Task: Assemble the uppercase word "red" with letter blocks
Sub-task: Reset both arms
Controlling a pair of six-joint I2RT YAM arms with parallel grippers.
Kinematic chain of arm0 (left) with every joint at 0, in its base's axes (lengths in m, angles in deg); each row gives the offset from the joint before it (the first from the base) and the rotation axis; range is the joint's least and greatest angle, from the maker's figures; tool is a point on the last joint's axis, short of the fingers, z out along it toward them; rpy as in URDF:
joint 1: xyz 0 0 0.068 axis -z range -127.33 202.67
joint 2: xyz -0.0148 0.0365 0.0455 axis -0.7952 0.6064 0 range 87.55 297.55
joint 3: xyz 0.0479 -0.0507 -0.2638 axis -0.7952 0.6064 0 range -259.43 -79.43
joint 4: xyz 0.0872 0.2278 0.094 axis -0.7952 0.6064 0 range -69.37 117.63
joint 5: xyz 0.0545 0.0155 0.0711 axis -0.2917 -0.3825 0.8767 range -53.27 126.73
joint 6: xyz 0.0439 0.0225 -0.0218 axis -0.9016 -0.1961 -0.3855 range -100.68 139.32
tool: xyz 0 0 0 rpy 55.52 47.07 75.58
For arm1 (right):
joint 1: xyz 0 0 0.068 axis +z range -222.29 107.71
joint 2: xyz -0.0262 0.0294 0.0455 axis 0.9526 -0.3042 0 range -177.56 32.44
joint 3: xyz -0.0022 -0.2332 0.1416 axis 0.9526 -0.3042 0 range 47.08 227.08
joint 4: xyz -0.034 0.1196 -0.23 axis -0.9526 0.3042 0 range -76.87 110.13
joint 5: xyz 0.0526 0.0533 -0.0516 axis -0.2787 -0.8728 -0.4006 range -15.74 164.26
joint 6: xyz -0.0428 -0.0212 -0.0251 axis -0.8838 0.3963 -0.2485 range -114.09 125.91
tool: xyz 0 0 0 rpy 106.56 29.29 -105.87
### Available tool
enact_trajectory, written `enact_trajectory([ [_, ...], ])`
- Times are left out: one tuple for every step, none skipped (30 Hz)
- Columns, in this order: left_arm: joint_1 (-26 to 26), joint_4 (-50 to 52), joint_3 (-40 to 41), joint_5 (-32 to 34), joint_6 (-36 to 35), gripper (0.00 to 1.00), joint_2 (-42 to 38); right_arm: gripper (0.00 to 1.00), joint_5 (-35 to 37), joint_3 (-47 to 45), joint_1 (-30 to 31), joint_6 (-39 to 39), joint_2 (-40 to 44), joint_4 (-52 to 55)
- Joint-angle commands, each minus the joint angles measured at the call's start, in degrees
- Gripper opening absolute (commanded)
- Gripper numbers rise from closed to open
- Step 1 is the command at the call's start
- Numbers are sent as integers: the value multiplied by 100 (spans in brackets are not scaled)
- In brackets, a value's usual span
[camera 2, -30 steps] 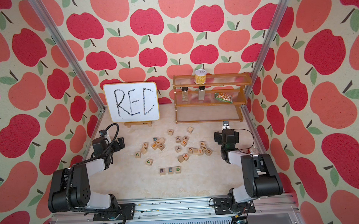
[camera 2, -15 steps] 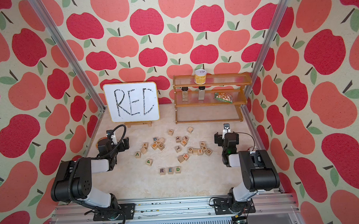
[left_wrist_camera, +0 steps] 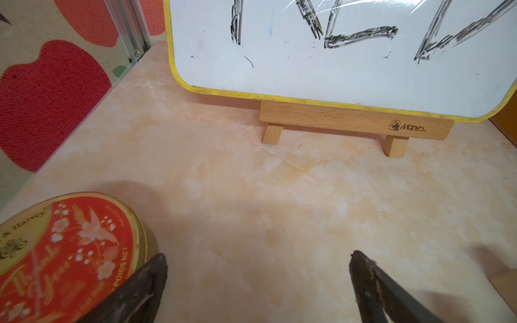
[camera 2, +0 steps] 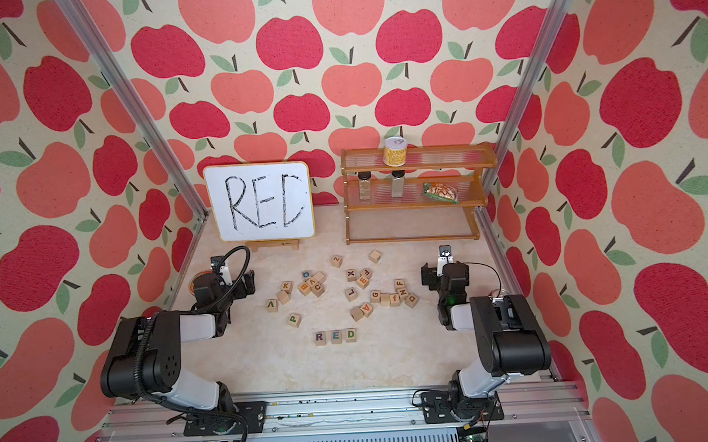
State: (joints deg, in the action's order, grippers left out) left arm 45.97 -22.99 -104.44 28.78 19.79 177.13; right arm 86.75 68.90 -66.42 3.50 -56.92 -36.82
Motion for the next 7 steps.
enact_trajectory([
  [77,-191,67,128,-118,99,22,99,-63,28,-44,-52,53,-102],
  [98,-191,67,168,-127,99,20,99,-71,25,-42,-57,54,-102],
  [99,-200,67,171,-127,99,23,99,-68,24,-49,-55,52,-100],
  [99,-191,61,163,-122,99,27,99,-71,30,-43,-57,58,-102],
  [74,-186,58,114,-109,99,19,99,-66,25,-45,-53,52,-102],
  [47,-179,63,67,-94,99,30,99,-66,33,-49,-58,55,-102],
  [46,-183,58,73,-91,99,20,99,-63,32,-47,-57,54,-102],
])
